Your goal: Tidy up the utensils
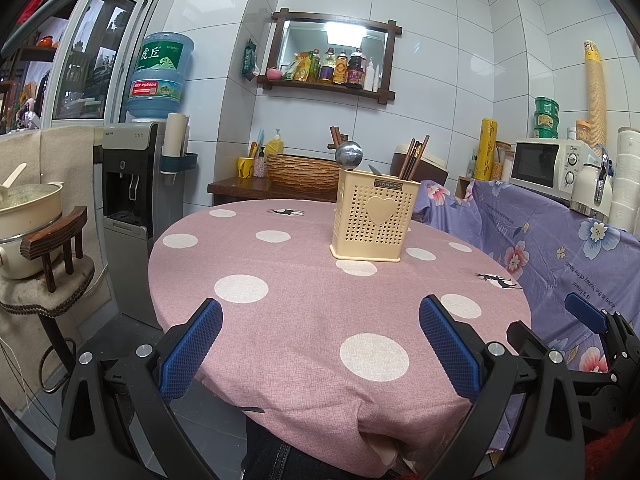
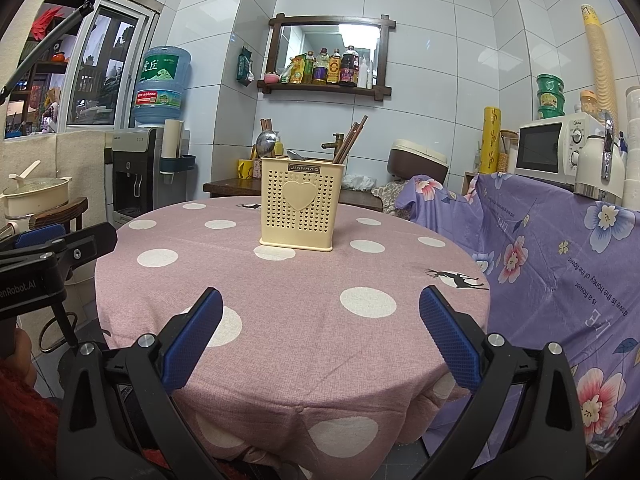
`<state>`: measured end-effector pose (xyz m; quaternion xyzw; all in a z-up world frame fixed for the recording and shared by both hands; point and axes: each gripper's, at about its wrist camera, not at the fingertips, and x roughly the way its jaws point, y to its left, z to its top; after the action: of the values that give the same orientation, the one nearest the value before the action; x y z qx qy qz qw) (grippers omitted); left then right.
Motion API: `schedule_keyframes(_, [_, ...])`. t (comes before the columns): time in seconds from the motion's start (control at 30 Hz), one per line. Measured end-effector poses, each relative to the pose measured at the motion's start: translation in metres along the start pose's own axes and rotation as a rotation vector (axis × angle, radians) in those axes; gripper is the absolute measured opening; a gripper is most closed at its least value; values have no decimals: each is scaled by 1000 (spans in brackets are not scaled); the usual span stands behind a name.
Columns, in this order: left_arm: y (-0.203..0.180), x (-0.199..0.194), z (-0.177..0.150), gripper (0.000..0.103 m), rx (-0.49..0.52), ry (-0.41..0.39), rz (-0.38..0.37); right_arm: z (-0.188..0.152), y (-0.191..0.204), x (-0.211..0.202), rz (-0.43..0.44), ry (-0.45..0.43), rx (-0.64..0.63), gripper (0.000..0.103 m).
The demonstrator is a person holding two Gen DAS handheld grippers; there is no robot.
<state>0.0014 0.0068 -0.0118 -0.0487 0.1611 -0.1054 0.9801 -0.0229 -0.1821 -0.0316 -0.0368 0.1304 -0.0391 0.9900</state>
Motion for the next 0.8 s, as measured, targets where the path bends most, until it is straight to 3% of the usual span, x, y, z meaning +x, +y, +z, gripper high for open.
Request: schedule_keyframes(0.8, [5, -1, 0, 98, 0, 2, 5, 0, 0, 0, 1, 2, 1, 97])
